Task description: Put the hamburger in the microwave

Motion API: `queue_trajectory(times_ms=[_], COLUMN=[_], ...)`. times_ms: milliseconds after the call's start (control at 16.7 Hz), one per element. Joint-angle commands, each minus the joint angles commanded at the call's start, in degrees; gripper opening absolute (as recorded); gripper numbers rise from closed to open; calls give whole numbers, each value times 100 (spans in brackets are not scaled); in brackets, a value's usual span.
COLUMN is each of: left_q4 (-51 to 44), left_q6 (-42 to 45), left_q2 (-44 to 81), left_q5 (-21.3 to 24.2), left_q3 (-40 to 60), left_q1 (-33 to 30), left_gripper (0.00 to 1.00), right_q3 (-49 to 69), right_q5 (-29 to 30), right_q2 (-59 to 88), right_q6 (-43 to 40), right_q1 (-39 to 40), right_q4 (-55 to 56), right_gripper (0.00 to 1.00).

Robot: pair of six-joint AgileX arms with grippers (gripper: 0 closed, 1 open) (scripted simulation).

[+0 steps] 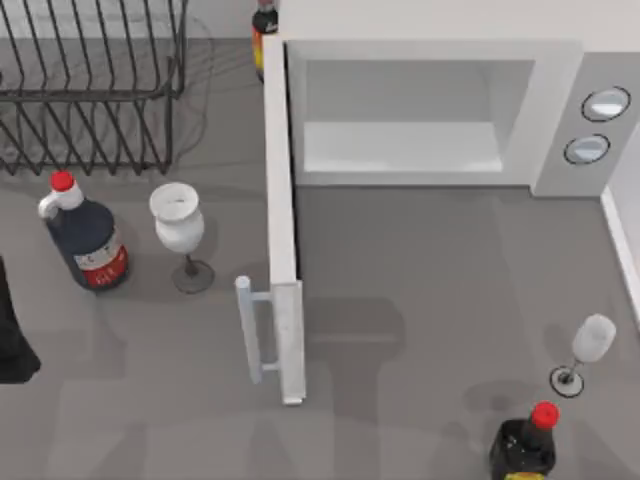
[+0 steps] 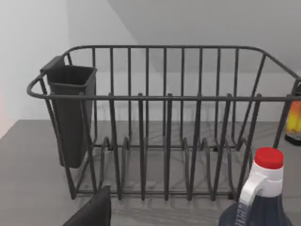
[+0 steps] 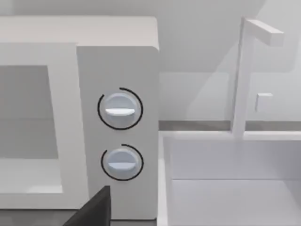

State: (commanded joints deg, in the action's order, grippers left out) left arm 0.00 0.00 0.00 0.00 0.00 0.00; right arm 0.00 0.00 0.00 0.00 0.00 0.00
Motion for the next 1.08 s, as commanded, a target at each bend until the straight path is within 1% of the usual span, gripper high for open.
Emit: queue_trajectory(times_ms=[180, 360, 540, 840, 1080], left_q4=[0, 0, 0, 0, 0], left_q6=[0, 0, 0, 0, 0], left_q2=[0, 0, 0, 0, 0], left_q5=[0, 0, 0, 0, 0], left_q3=[0, 0, 0, 0, 0], left_q1=[0, 0, 0, 0, 0], left_gripper=[100, 100, 100, 100, 100], right_q3=[53, 440, 1089, 2364, 3328], right_q5=[2, 5, 2, -15, -23], right_q2=[71, 621, 1717, 4261, 5989], right_q6=[-70, -591, -1499, -3314, -4677], right_q1=[2, 30, 83, 185, 254], right_q4=[-67, -544, -1366, -3081, -4371], right_gripper=[100, 100, 100, 100, 100])
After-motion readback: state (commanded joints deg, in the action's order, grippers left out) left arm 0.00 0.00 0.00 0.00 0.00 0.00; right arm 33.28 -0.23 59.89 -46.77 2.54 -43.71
